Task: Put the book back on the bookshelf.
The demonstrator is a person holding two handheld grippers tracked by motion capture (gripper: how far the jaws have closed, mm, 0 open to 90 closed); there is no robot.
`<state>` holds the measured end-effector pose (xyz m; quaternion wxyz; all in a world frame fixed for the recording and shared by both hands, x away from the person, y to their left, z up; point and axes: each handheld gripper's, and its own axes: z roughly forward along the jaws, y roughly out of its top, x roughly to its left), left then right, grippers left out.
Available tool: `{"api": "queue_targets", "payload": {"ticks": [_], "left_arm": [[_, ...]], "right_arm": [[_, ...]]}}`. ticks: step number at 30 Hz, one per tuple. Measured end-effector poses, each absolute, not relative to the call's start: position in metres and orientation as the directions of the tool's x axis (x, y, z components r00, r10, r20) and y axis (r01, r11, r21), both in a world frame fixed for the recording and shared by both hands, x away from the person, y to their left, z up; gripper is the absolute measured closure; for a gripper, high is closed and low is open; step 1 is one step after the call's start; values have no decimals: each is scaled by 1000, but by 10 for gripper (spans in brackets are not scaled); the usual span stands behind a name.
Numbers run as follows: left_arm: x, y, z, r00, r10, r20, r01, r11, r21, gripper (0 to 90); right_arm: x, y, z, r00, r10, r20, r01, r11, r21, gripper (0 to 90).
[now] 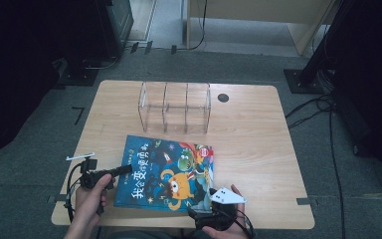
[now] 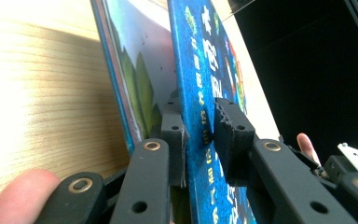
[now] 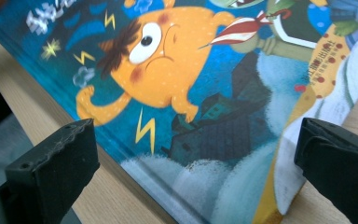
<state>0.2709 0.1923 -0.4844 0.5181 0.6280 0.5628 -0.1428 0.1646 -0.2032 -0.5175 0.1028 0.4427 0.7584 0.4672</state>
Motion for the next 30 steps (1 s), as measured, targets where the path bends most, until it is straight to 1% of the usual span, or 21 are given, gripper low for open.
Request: {"api": "queue_targets", "payload": {"ticks": [2, 4, 8, 12, 21, 24, 30], "left_arm": [[271, 192, -484, 325, 561, -762, 855, 171, 490, 759], [271, 192, -483, 324, 560, -762, 855, 172, 490, 761], [271, 191, -480, 330, 561, -759, 855, 164, 493, 762], [271, 190, -476, 337, 563, -755, 852, 158, 498, 766], [271, 189, -473, 331, 567, -754, 853, 162, 496, 768], [270, 188, -471, 336, 567, -753, 850, 162, 501, 771], [270, 188, -469, 340, 569, -749, 849, 157, 505, 772]], "right_arm": [[163, -200, -518, -588, 776, 229, 569, 196, 799, 0], [161, -195, -520, -595, 785, 171, 545, 237, 804, 0], [158, -191, -523, -595, 797, 108, 512, 272, 815, 0], [155, -187, -525, -595, 801, 61, 493, 304, 815, 0], [151, -182, -526, -610, 792, -1, 463, 358, 811, 0], [149, -176, -528, -594, 803, -53, 453, 388, 802, 0], [147, -168, -529, -568, 816, -107, 439, 410, 799, 0]]}}
